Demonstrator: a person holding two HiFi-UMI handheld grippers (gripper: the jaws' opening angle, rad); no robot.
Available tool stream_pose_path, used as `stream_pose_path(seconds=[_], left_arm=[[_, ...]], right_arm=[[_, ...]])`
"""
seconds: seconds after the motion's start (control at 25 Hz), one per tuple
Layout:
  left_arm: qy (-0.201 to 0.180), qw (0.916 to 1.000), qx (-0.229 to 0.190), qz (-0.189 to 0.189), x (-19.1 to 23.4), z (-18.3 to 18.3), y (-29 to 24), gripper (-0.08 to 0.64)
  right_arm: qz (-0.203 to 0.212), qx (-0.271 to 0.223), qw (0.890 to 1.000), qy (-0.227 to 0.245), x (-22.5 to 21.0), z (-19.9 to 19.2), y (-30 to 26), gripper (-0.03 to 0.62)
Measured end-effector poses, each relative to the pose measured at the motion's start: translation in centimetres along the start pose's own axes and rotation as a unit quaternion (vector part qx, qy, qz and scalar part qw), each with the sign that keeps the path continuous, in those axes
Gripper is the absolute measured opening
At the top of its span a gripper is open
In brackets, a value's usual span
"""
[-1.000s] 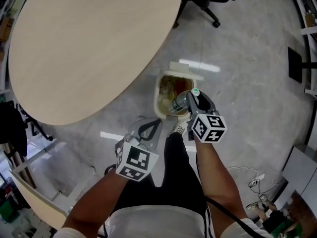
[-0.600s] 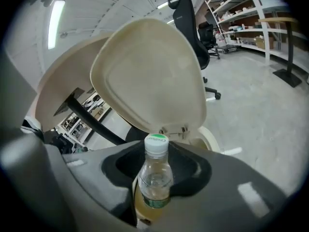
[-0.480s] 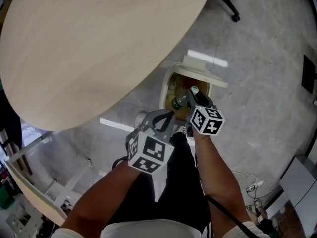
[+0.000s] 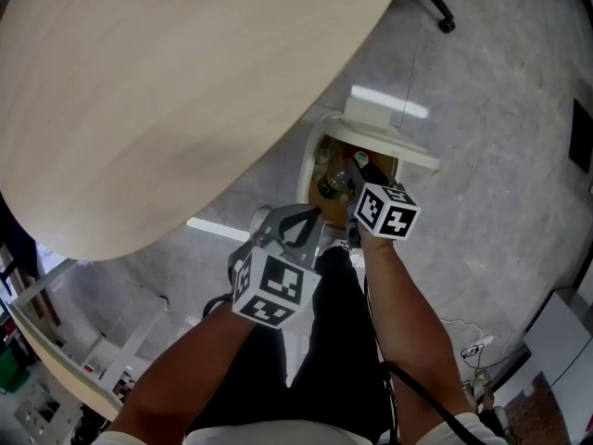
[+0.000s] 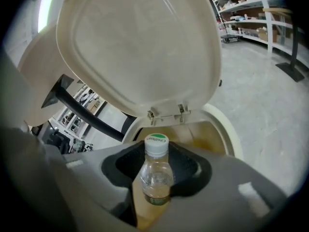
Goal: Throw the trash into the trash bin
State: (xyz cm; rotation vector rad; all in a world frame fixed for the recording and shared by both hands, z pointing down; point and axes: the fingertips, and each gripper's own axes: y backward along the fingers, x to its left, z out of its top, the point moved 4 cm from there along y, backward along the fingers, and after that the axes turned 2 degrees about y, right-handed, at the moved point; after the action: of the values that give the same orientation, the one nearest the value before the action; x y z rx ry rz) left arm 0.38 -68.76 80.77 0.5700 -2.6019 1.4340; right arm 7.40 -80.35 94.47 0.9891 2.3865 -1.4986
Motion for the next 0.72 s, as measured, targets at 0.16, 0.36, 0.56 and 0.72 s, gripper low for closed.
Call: stream_pose_path(seconds=[0.16, 0.36, 0.56, 0.72], left_arm=[[-0.002, 1.0000, 0.008, 0.003, 0.7, -0.4, 0.3, 0.008], [0.005, 1.0000, 0.004, 0.001, 1.2, 0.1, 1.2, 0.008], [0.000, 0.9998, -0.005, -0.019, 0.4, 1.0, 2.7, 0.008], [-0.024, 0.9987, -0.015, -0.043, -0.8, 2.1, 5.1, 0.008]], right_arm=[[-0.009, 0.032, 0.999, 0.000, 0.2, -1.3, -0.9, 0.272], [-0.007, 0.036, 0.999, 0.018, 1.2, -1.3, 0.9, 0.279], [0.007, 0.016, 1.000, 0.024, 3.1, -0.3, 5.3, 0.199], [0.022, -0.022, 0.999, 0.045, 5.9, 2.1, 9.8, 0.107]])
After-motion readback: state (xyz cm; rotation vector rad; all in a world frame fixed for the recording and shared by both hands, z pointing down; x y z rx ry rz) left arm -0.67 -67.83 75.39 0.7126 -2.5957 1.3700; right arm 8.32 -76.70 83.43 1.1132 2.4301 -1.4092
